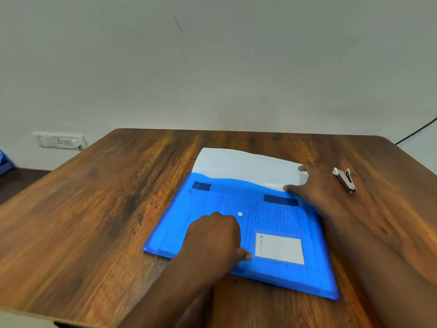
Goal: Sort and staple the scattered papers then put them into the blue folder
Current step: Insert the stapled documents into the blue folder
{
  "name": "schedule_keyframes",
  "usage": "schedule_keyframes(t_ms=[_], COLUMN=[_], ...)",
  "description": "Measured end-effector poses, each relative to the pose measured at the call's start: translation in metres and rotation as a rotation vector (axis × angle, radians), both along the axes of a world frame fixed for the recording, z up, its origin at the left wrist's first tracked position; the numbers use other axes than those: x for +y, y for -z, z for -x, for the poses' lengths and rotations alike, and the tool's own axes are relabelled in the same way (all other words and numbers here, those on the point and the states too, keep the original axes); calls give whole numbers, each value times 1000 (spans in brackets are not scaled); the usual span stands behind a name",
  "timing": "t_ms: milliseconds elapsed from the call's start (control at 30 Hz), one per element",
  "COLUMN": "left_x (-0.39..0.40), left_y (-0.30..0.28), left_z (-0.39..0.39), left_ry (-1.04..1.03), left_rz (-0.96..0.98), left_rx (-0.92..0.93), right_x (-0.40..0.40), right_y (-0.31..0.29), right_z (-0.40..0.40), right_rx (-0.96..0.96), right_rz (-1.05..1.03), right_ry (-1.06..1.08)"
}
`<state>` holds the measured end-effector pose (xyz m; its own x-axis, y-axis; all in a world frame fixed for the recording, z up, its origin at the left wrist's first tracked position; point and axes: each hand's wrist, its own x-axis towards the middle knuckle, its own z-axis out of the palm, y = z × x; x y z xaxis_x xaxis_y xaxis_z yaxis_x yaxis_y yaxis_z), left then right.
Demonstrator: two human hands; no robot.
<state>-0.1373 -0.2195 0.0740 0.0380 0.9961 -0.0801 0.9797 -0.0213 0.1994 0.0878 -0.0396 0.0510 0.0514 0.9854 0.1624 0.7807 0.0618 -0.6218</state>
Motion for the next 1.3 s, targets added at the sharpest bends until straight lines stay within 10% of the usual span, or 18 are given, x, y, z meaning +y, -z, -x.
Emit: schedule_keyframes(t_ms=[600,767,967,1300], left_x=[153,155,152,139], left_y=[36,45,41,31], left_z=[151,167,175,193], left_ry=[-502,-544,-476,-241], left_rz=[-238,-302,-346,-345], left_rx=[-816,-1013,-1168,-1272], right_x=[60,72,75,59], right_y=[36,34,21,6], right_z=[7,2,-15,-26], right_rx=[372,749,992,869], right_rz=[-85,-65,-73,57], right_ry=[-192,-174,-225,-432])
